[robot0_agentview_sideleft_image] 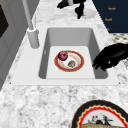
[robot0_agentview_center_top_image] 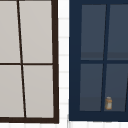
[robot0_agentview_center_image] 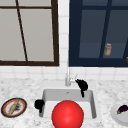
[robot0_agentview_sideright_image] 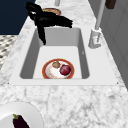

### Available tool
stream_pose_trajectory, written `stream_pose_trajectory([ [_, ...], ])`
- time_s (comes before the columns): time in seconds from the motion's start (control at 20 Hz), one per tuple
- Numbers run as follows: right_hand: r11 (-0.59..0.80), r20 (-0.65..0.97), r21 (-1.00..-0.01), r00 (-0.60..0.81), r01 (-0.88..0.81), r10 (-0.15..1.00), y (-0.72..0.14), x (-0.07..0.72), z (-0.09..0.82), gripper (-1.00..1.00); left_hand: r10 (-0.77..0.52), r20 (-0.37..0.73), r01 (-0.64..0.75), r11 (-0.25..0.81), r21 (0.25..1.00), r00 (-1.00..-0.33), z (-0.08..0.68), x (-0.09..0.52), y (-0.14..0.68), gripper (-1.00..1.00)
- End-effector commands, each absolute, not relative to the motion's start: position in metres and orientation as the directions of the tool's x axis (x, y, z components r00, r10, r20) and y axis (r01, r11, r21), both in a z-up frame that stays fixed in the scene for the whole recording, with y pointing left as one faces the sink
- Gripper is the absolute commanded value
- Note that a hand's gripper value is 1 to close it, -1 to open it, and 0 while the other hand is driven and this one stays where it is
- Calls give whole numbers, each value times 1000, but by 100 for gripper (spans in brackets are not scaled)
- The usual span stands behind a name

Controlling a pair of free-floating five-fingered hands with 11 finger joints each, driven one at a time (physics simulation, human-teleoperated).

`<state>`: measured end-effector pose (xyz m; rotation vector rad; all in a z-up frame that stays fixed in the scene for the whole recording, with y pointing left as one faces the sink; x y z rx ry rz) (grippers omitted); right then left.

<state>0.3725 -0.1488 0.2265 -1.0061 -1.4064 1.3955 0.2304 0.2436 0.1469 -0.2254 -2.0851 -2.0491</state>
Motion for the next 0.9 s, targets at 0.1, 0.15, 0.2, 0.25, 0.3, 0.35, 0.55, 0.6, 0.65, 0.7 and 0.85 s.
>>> stream_pose_trajectory([
  [0.1,44,33,-998,-268,35,963,-146,380,267,-100,-37,254,253,22,967,-966,147,230,244,0],
  [0.15,47,34,-998,-270,41,962,-145,381,274,-100,-37,254,253,22,967,-966,147,230,244,0],
  [0.2,57,44,-998,-272,40,961,-146,385,281,-100,-37,254,253,22,967,-966,147,230,244,0],
  [0.25,74,66,-997,-274,17,959,-144,394,280,-100,-37,254,253,22,967,-966,147,230,244,0],
  [0.3,72,67,-997,-274,10,959,-143,404,282,-100,-37,254,253,22,967,-966,147,230,244,0],
  [0.35,73,68,-997,-275,6,959,-144,417,287,-100,-37,254,253,22,967,-966,147,230,244,0],
  [0.55,59,73,-997,-279,-59,958,-132,443,289,-100,-37,254,253,22,967,-966,147,230,244,0],
  [0.6,55,72,-996,-276,-70,958,-131,449,287,-100,-37,254,253,22,967,-966,147,230,244,0],
  [0.65,52,72,-995,-274,-79,959,-128,454,284,-100,-37,254,253,22,967,-966,147,230,244,0],
  [0.7,46,69,-995,-269,-91,961,-127,459,282,-100,-37,254,253,22,967,-966,147,230,244,0],
  [0.85,27,64,-990,-267,-137,962,-123,467,287,-100,-37,254,253,22,967,-966,147,230,244,0],
])
